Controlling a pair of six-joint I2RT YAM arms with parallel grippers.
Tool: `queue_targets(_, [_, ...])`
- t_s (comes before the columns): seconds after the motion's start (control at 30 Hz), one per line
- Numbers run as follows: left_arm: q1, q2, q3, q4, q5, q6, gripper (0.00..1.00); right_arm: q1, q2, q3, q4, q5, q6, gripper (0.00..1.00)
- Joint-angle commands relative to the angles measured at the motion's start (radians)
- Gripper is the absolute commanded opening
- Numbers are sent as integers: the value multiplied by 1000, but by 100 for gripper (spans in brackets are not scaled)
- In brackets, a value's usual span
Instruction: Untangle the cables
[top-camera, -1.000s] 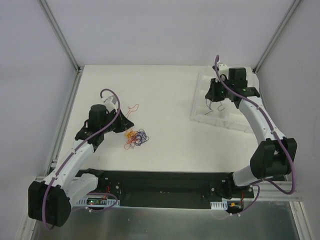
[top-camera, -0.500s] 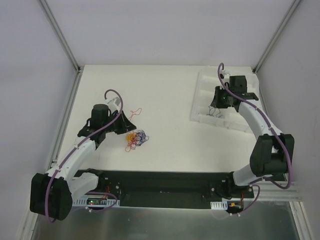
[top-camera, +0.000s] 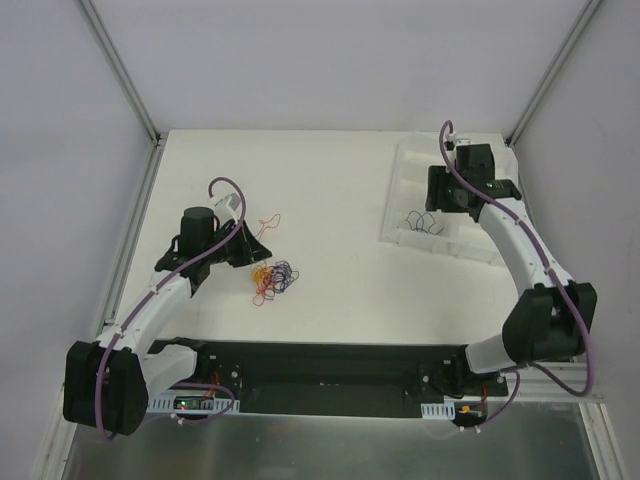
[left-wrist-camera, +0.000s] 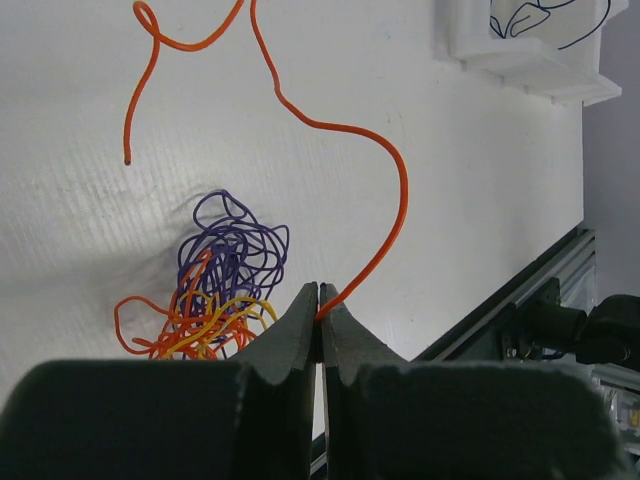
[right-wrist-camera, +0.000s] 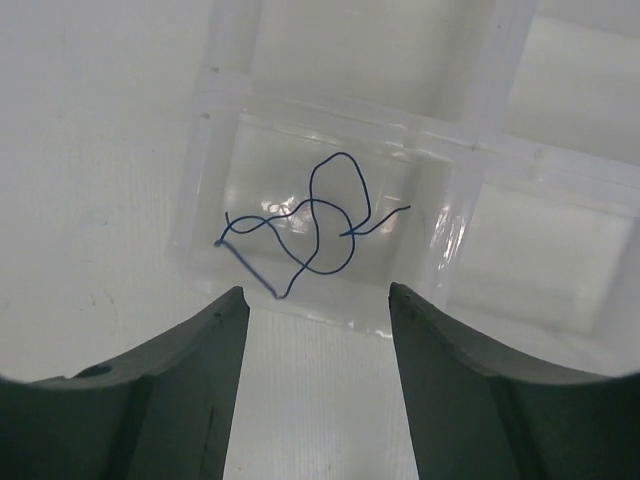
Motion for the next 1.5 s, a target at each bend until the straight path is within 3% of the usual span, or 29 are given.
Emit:
queue_targets(0.0, [5,-41,0,-3,51,60,0,134,-215,-90,-22,157,71,63])
queue_targets(0.1, [5,-41,23,-19,105,72,0,263,-312,-193,72,90,146,64])
queue_targets(0.23, [5,-17,72,-39,207,98,0,452,-358,-352,370,-91,241,65])
queue_targets(0.3, [5,0,92,-52,252,106,0,574,-307,-412,560,-187,253,65])
queue_targets(0.47, [5,63,123,-74,352,144,0,825,-109,-409,824,-205,189,65])
queue_targets(0.67, [5,32,131,-92,375,146,0,883,11,-449,1147,-149,284,66])
queue_targets(0.87, [5,-40,131,-62,401,5,0,942,157,-471,1485,-83,376,65])
queue_targets(0.93, [5,-78,129,-45,369,-49,0,951,207,-433,1507,-50,404,58])
queue_targets(1.0, [5,-118,143,-42,311,-92,0,952,253,-414,1493,-16,434,34])
queue_targets(1.07, [5,-159,170,-43,242,-132,0,968,289,-452,1562,51,468,19])
queue_targets(1.17, [5,-230,233,-43,125,-179,0,974,339,-491,1575,113,513,9])
queue_targets(1.27, [5,-294,346,-46,30,-172,0,974,393,-492,1555,76,507,2])
queue_targets(1.47, [5,-269,653,-74,-23,-117,0,971,494,-413,1437,21,499,2])
